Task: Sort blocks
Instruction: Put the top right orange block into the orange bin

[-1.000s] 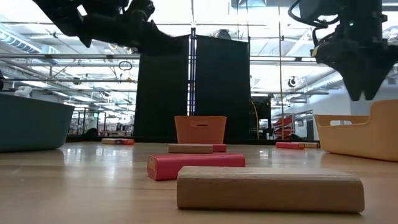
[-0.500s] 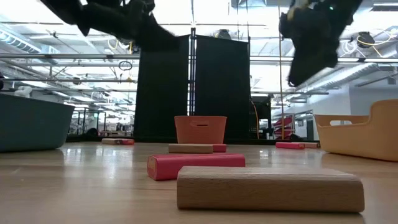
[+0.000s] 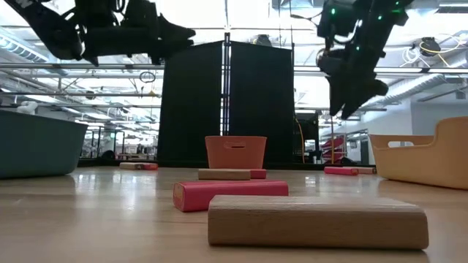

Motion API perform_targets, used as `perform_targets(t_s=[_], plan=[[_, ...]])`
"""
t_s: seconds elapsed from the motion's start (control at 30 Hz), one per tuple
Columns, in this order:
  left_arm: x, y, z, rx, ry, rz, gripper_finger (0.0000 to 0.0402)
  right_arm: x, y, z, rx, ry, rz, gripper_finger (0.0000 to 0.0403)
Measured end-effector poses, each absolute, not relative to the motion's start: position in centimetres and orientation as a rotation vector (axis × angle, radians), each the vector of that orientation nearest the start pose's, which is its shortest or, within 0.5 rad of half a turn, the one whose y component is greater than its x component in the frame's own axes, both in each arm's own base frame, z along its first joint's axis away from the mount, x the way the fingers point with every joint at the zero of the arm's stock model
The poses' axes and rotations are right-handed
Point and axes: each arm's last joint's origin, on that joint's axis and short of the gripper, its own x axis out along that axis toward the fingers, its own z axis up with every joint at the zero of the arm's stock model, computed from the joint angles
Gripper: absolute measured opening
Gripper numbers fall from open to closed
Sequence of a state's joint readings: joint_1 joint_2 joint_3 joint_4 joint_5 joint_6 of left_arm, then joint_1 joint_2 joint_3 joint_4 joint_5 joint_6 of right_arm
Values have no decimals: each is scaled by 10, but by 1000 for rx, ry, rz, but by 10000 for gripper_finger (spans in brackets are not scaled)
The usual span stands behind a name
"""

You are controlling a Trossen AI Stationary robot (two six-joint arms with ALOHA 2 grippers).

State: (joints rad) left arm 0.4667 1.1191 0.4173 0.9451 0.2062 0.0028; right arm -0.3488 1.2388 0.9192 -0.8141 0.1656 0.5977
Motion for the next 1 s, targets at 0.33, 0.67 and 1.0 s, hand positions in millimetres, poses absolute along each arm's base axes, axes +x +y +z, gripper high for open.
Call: perform_targets(t_s=[0.33, 0.67, 1.0], plan=[[209, 102, 226, 183, 1, 269, 217, 209, -94, 247, 683, 921, -835, 194], [205, 103, 223, 128, 37, 195, 217, 217, -107, 236, 614, 963, -818, 194], [196, 110, 222, 131, 64, 99, 217, 224, -123, 207, 675, 1109, -752, 194]])
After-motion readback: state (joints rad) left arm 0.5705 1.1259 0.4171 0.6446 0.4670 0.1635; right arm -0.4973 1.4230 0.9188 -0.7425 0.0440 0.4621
